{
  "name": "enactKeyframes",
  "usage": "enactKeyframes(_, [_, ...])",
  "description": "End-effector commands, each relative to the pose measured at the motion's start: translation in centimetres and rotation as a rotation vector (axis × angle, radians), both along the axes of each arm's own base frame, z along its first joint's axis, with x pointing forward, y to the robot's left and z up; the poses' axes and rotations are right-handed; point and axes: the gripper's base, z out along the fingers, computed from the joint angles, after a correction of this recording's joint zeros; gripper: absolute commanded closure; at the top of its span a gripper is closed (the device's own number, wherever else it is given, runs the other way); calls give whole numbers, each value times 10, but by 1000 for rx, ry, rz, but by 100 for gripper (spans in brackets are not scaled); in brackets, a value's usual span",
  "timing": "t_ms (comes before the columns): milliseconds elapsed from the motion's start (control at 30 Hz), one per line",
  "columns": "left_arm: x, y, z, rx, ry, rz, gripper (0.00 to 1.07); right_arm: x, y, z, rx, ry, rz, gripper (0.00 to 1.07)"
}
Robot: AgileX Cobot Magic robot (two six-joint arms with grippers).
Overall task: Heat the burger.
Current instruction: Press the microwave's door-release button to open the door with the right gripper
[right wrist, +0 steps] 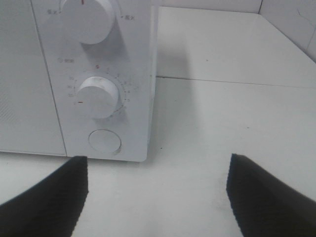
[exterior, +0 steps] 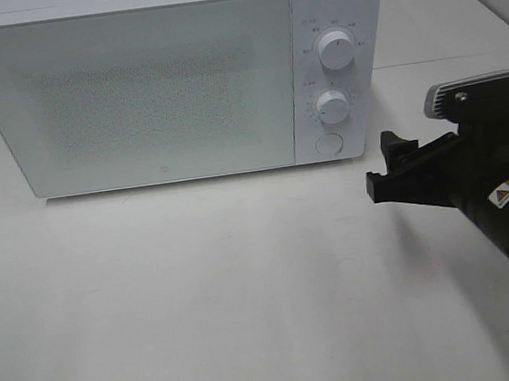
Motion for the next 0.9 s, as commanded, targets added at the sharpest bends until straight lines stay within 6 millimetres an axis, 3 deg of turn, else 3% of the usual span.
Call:
enactKeyframes(33, [-3,-1,1,-14,-27,2,6,3,9,2,-27,-35,11,32])
enactKeyframes(433, [-3,-1,1,-14,-27,2,6,8,21,1,5,-21,35,32])
enactKeyframes(533, [-3,-1,1,-14,-27,2,6,8,21,0,99,-16,12,32])
enactKeyframes(633, [-3,-1,1,-14,-27,2,6,8,21,0,255,-11,-27,33])
enactKeyframes(700, [-3,-1,1,-14,-27,2,6,8,21,0,457,-3,-78,36])
enactKeyframes(733, [-3,-1,1,-14,-27,2,6,8,21,0,457,-3,-78,36])
enactKeyframes(767, [-3,-1,1,-14,-27,2,6,8,21,0,596,3,-113,40])
enactKeyframes(833, [-3,-1,1,-14,-27,2,6,8,21,0,647,4,-127,42])
enactKeyframes(900, [-3,-1,1,-14,-27,2,6,8,21,1,817,9,-170,51])
